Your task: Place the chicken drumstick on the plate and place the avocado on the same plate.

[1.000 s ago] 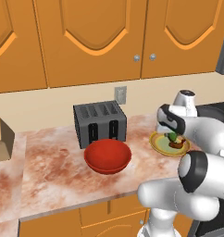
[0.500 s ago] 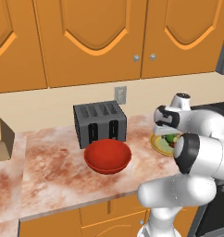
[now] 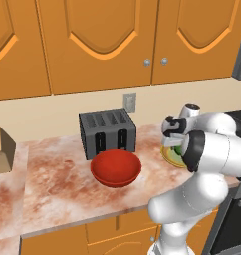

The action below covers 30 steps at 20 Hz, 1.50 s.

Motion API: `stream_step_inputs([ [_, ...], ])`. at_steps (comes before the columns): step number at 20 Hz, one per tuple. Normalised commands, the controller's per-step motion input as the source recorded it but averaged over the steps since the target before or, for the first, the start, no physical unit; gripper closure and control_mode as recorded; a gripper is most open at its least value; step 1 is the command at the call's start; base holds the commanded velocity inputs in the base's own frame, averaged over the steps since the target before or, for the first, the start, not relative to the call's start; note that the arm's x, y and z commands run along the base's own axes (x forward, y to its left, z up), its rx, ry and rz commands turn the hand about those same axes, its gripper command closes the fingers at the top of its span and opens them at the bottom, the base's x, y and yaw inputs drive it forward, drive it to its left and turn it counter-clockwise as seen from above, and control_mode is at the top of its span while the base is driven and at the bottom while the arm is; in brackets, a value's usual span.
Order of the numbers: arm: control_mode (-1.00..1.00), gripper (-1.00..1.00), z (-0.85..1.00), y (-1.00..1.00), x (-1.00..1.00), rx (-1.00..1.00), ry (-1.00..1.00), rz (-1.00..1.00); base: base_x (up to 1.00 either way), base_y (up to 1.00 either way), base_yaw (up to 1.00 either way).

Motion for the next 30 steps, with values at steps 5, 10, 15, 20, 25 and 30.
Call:
stream_step_inputs([
  [5, -1.00, 1.00, -0.23, 0.00, 0.07, 0.00, 0.00, 0.00, 0.00, 0.00, 0.00],
  [10, -1.00, 1.00, -0.22, 0.00, 0.00, 0.00, 0.00, 0.00, 0.00, 0.00, 0.00],
  [15, -1.00, 1.00, -0.17, 0.00, 0.01, 0.00, 0.00, 0.00, 0.00, 0.00, 0.00],
  [20, -1.00, 1.00, -0.13, 0.00, 0.00, 0.00, 0.00, 0.00, 0.00, 0.00, 0.00],
  [25, -1.00, -1.00, -0.10, 0.00, 0.00, 0.00, 0.00, 0.00, 0.00, 0.00, 0.00],
  [30, -1.00, -1.00, 0.00, -0.03, 0.00, 0.00, 0.00, 0.00, 0.00, 0.00, 0.00],
])
